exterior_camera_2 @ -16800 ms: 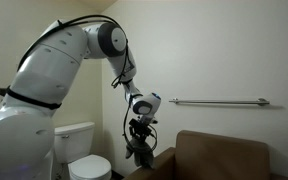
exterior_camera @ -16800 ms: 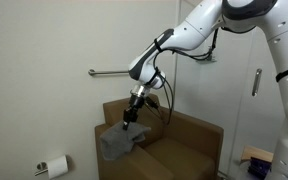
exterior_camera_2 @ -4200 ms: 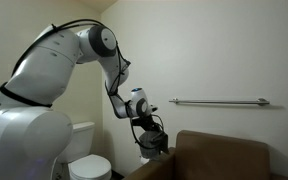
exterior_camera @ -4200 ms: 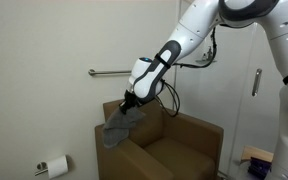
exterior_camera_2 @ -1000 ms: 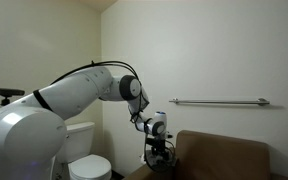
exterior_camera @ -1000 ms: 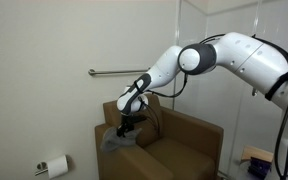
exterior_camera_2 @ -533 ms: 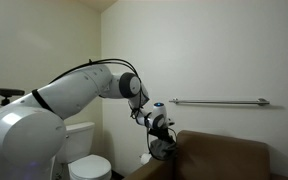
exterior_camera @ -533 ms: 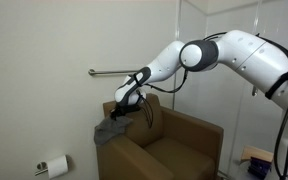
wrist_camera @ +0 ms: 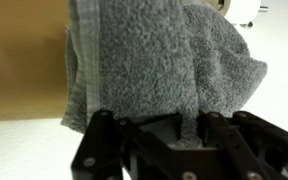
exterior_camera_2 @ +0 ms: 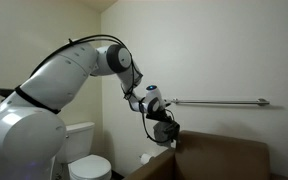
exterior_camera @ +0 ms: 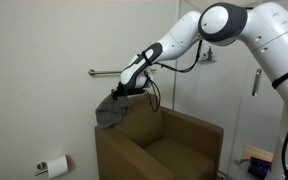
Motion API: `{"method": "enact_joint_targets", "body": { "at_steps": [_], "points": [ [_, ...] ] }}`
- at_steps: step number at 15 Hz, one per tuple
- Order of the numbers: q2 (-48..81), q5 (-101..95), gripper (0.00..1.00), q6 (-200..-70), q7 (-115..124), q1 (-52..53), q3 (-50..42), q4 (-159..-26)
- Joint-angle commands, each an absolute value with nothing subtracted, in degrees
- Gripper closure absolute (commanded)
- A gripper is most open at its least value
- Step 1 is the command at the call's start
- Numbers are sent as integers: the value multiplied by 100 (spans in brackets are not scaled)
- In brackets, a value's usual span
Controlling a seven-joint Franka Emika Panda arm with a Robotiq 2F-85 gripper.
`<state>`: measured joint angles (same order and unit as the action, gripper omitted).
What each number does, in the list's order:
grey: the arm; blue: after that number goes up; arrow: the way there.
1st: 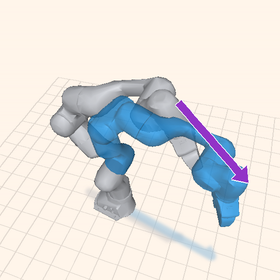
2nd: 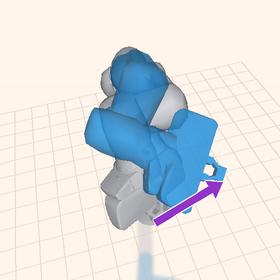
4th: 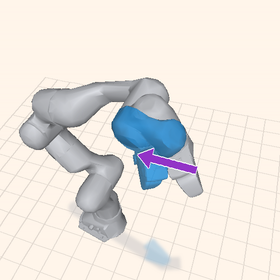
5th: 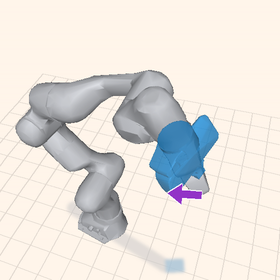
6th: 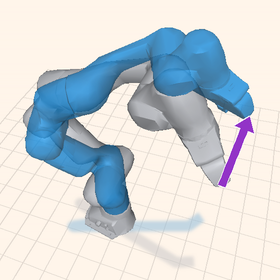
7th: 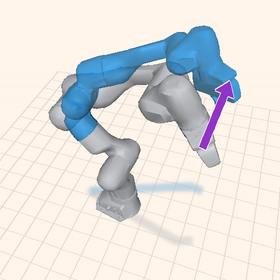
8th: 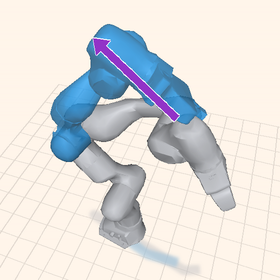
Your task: Wipe the shoulder of the couch with the cloth
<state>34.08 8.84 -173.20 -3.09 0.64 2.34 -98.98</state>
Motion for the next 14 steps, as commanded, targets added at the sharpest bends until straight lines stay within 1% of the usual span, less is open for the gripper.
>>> {"method": "enact_joint_targets", "body": {
  "at_steps": [1,4,6,7,9,10,11,14],
  "points": [
    [2320,1051,97,-17351,-695,-297,646,-11315],
    [1802,1757,97,-17100,-1378,-1265,1957,-12261],
    [1556,2265,97,-16883,-1706,-1738,2575,-12902],
    [1463,2458,97,-16764,-1794,-1866,2730,-13200],
    [1306,2500,96,-16644,-1649,-1876,2672,-13815],
    [1304,2398,97,-16643,-1530,-1843,2549,-14055],
    [1294,2508,96,-16555,-1605,-1600,2264,-14197],
    [1619,3091,97,-16177,-2214,-1866,2537,-14286]
  ]
}}
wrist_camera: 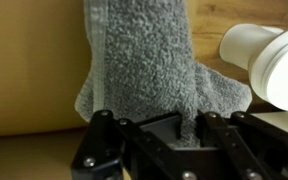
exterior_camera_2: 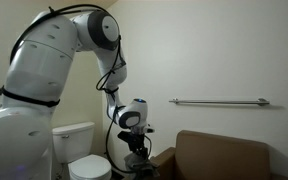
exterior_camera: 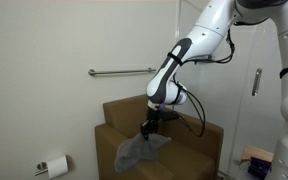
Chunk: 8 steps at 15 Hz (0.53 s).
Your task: Wipe the shoulder of the couch with the cloth
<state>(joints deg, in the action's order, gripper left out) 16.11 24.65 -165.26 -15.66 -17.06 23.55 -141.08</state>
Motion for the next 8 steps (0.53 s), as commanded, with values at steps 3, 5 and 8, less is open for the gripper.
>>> {"method": "enact_joint_targets", "body": {
  "at_steps": [3,5,8],
  "points": [
    [1795,3219,96,-15874,-2352,-1557,2304,-14328],
    [1869,2958,96,-15771,-2113,-1361,2014,-14334],
    [2045,2640,96,-15672,-1870,-1100,1544,-14314]
  ]
}}
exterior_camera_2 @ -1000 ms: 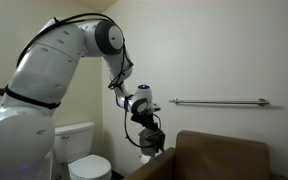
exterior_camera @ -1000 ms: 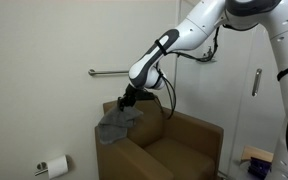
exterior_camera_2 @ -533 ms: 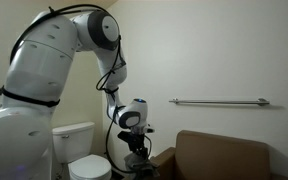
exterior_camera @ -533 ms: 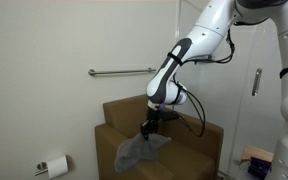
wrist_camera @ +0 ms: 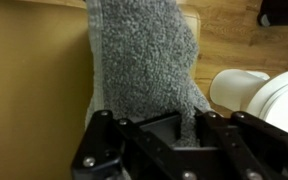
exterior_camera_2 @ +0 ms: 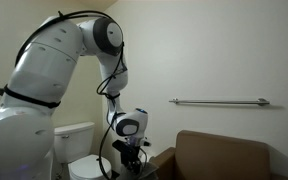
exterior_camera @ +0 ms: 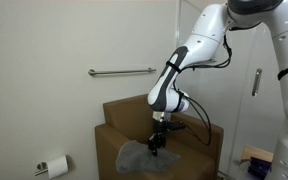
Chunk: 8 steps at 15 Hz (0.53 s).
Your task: Wipe the shoulder of the couch with the cloth
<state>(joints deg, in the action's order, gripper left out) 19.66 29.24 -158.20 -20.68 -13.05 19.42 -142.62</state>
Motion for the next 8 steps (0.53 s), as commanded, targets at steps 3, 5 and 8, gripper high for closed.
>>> {"method": "enact_joint_targets", "body": {
  "at_steps": [3,5,8],
  "points": [
    [2240,2443,96,-15539,-1796,-1022,1237,-14237],
    [2331,2438,97,-15482,-1844,-1054,1209,-14189],
    [2375,2372,71,-15409,-1830,-1027,1198,-14119]
  ]
}}
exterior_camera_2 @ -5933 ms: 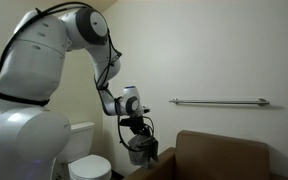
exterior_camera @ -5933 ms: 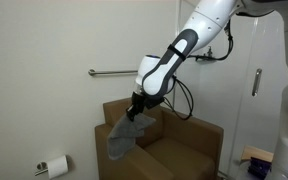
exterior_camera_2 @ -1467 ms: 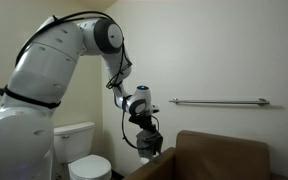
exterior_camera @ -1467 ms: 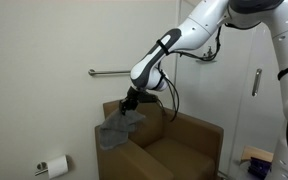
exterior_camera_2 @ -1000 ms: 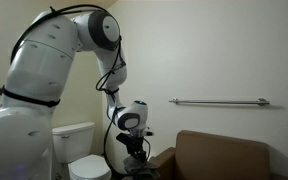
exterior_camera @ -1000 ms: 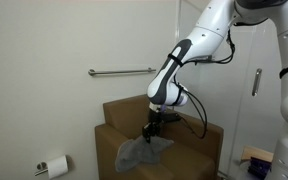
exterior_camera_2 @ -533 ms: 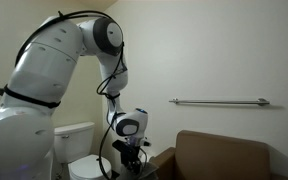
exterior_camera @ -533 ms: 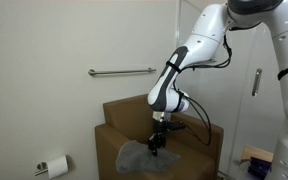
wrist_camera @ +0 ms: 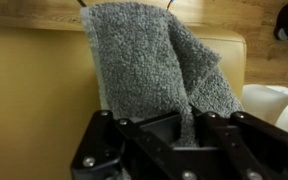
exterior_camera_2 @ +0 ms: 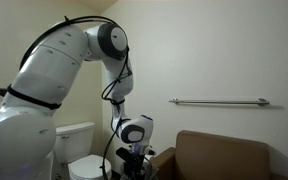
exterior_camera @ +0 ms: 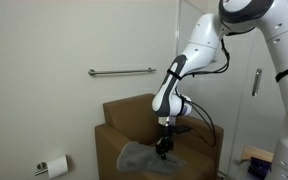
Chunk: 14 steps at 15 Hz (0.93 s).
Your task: Wipe the shoulder of the couch with the cloth
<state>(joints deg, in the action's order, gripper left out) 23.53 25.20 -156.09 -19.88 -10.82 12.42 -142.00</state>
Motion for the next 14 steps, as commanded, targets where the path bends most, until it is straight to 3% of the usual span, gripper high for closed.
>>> {"method": "enact_joint_targets", "body": {
  "at_steps": [1,11,14],
  "points": [
    [2378,2385,66,-15379,-1851,-1035,1223,-14090],
    [1933,1081,4,-15225,-774,-209,514,-13901],
    [1633,857,0,-15216,-633,-92,410,-13850]
  ]
}}
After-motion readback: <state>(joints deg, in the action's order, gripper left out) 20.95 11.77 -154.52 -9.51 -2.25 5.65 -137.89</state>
